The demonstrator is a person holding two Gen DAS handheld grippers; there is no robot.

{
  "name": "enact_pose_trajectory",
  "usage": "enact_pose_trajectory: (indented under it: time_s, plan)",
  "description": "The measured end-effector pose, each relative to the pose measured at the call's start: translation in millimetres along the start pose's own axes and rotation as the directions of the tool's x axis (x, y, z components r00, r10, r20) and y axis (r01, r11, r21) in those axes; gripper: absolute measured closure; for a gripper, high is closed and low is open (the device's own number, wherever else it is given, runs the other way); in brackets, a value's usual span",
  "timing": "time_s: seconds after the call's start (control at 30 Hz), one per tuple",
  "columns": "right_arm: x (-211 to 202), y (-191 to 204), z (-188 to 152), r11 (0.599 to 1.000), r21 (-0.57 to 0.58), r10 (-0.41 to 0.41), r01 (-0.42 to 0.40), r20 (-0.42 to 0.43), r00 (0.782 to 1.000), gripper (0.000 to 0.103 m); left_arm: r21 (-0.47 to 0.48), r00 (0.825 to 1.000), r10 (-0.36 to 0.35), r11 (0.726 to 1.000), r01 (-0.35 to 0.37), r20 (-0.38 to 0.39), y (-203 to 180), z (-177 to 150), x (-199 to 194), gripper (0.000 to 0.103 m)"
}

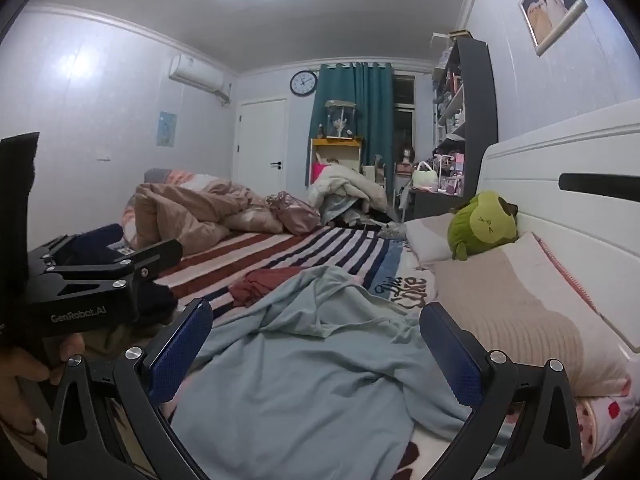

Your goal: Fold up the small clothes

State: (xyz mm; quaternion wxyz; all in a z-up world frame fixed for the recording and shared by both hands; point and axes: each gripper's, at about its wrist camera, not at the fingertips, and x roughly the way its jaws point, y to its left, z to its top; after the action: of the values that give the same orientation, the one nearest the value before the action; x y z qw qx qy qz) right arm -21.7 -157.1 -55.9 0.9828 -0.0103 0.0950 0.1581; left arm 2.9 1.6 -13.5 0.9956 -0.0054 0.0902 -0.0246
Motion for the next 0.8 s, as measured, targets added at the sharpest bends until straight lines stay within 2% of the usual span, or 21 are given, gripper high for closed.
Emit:
enact_pose_trajectory:
  time_s: [0.37, 0.8]
  plan:
    - [-17.4, -8.6, 4.1, 1.000, 0.011, -0.010, 0.009, 0.053, 0.999, 0.000, 0.017, 1.000, -0.018, 1.000, 0.018, 0.013, -2.6, 1.7, -9.9, 0.001]
    - [-24.0, -15.0, 7.0, 0.999, 0.014, -0.031, 0.030, 0.068, 0.997, 0.000, 0.027, 1.000, -0.016, 1.000, 0.016, 0.008, -5.8, 1.7, -11.3, 0.001]
